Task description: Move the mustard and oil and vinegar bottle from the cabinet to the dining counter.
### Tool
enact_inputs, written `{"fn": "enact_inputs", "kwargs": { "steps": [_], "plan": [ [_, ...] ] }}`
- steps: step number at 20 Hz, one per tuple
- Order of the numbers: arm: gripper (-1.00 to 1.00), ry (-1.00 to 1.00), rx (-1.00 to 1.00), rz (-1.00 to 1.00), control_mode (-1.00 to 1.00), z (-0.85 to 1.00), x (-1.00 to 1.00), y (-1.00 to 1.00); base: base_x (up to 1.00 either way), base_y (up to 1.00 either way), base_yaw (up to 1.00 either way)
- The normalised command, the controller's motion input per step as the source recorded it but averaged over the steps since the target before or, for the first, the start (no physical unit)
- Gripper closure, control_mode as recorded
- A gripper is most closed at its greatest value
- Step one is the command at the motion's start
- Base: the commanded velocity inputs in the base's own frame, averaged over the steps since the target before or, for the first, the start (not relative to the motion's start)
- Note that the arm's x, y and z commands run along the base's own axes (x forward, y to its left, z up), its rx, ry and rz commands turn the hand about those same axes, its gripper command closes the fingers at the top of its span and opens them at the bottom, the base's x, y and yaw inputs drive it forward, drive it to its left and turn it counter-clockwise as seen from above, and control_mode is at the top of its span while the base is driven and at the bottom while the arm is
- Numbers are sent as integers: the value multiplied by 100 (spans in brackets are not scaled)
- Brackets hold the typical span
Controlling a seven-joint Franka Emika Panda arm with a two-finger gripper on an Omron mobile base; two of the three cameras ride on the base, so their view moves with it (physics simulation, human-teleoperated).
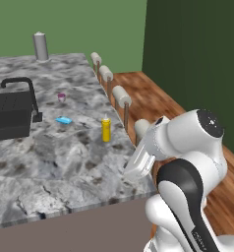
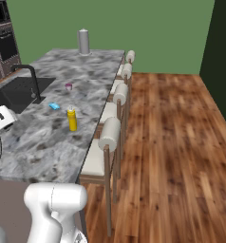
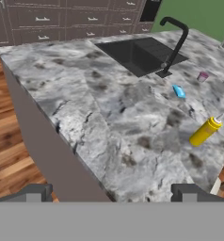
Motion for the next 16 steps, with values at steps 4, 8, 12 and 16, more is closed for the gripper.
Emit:
{"fn": "enact_inputs", "kwargs": {
  "steps": [4, 8, 12, 16],
  "plan": [
    [-100, 0, 0, 0, -100, 0, 0, 0, 0, 0, 0],
    [-100, 0, 0, 0, -100, 0, 0, 0, 0, 0, 0],
    [-100, 0, 0, 0, 100, 0, 0, 0, 0, 0, 0],
    [-100, 0, 0, 0, 100, 0, 0, 0, -32, 2, -3]
  ]
}}
